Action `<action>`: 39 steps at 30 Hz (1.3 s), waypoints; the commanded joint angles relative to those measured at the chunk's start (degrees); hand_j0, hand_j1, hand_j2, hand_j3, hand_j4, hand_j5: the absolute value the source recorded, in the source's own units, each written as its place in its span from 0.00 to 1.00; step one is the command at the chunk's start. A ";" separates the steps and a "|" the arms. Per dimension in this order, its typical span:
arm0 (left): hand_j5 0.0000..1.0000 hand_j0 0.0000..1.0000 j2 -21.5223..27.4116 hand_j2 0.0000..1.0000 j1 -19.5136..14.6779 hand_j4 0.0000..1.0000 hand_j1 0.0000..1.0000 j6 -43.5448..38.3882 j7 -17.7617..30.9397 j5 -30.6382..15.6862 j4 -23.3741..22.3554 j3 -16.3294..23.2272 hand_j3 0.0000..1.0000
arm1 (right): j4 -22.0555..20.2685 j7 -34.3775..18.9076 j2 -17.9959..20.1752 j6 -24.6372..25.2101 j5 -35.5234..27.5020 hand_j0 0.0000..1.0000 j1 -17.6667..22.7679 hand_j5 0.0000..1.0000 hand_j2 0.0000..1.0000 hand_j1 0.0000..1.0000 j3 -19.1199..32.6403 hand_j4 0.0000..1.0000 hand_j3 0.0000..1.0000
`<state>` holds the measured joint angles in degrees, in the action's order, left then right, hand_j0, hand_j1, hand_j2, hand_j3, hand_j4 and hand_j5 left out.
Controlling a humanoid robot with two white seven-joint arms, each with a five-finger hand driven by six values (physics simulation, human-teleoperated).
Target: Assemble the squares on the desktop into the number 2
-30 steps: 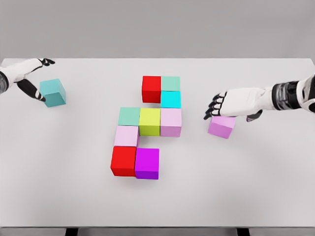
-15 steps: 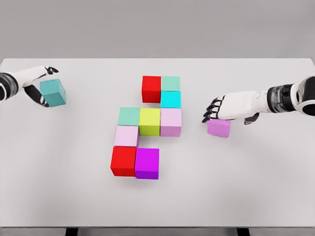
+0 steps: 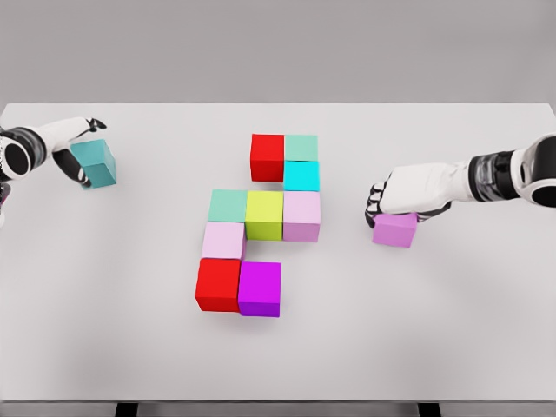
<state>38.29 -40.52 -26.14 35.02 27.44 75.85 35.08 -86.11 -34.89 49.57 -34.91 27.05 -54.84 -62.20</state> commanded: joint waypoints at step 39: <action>0.49 0.49 -1.82 0.49 -1.05 0.49 0.49 -2.61 -0.02 2.36 -2.02 -0.36 0.49 | -14.53 -0.11 -0.52 -0.09 -18.88 0.44 2.72 0.44 0.44 0.44 -1.61 0.44 0.44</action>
<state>36.48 -41.57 -28.81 35.02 29.62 73.55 34.79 -100.62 -35.03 49.94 -35.16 8.48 -52.21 -63.63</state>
